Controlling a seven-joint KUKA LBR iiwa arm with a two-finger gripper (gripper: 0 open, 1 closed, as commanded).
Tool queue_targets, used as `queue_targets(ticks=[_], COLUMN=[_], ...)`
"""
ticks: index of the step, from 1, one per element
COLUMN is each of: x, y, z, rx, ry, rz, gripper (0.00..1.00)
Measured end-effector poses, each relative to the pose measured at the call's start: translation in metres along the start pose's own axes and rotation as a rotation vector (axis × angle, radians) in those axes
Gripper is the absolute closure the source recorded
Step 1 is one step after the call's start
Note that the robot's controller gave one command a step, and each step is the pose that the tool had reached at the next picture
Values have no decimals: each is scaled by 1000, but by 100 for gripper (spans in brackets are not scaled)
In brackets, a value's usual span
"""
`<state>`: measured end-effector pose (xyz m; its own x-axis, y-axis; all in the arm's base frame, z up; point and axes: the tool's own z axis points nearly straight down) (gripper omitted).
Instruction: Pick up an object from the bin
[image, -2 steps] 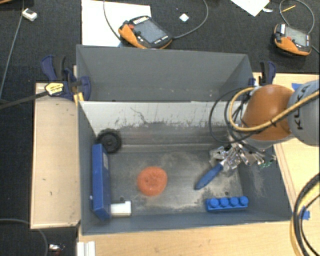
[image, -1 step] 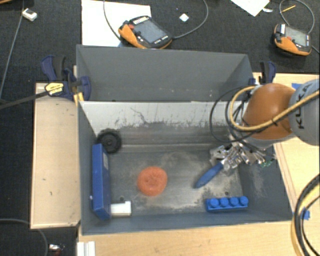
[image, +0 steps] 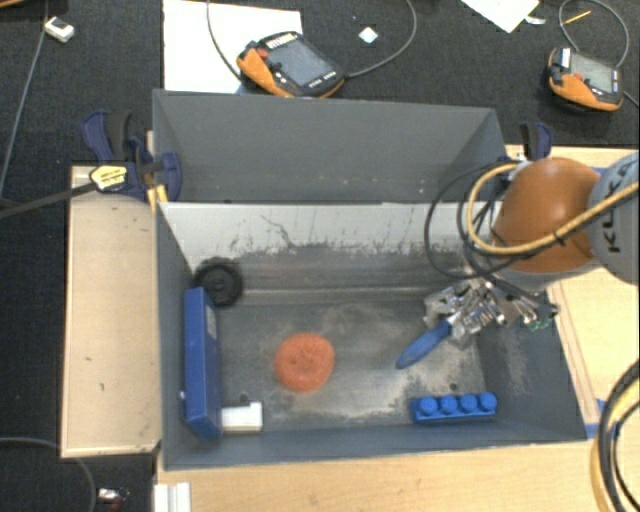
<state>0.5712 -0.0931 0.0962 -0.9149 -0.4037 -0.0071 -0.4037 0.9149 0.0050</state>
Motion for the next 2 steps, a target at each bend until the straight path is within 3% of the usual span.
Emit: queue_targets(ticks=[1,2], x=[-2,-2], y=[-2,-1], z=[-47,-70], rx=[6,4], ry=[-7,-7], rz=[3,4], gripper=[100,100])
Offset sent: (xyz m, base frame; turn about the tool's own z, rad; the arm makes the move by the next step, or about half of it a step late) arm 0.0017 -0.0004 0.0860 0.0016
